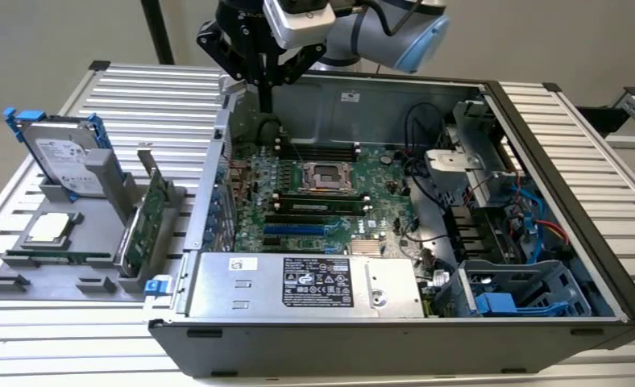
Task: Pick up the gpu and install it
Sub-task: 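Reach for the gpu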
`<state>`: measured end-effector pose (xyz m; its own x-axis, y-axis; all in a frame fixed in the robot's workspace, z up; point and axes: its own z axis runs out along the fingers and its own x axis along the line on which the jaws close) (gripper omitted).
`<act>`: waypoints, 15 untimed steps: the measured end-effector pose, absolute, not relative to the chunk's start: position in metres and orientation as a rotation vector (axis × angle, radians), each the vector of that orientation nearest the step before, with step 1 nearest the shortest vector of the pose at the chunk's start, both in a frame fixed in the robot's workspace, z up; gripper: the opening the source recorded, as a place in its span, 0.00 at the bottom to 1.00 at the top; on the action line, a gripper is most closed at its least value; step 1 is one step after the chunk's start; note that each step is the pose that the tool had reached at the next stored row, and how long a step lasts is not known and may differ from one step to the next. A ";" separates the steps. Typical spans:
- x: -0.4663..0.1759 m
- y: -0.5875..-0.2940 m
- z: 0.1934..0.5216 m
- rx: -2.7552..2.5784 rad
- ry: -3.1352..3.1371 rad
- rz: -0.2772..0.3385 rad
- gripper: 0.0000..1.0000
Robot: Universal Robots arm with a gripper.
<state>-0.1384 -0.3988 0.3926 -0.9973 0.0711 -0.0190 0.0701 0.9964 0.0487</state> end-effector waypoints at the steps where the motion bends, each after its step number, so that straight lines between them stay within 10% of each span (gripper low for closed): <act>1: -0.138 -0.399 0.393 0.110 3.118 0.075 0.00; 15: -0.151 -0.399 0.393 0.112 3.118 0.075 0.00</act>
<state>-0.1511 -0.3988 0.3926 -0.9972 0.0721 -0.0190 0.0711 0.9963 0.0488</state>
